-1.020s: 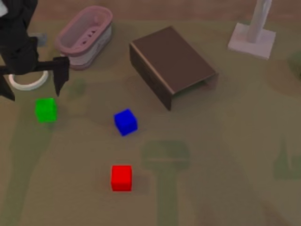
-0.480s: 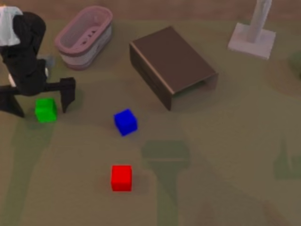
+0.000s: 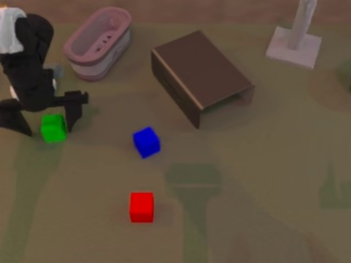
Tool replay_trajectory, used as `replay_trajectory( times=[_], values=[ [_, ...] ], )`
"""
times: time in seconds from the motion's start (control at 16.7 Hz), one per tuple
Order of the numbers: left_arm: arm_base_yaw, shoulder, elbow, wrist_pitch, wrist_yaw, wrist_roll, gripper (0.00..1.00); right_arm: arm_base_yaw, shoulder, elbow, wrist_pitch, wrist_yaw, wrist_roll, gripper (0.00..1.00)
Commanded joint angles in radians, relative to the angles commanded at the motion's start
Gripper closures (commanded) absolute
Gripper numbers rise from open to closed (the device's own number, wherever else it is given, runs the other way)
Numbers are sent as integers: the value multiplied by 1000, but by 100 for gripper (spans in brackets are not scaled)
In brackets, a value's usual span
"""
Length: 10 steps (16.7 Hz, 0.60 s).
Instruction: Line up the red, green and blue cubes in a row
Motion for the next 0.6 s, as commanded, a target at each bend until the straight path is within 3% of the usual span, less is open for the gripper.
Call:
replay_trajectory(
  times=[0.42,0.6],
  values=[
    [0,0,0,0,0,0,98,0,0,0,0,0,0,0],
    [0,0,0,0,0,0,100,0,0,0,0,0,0,0]
  ],
)
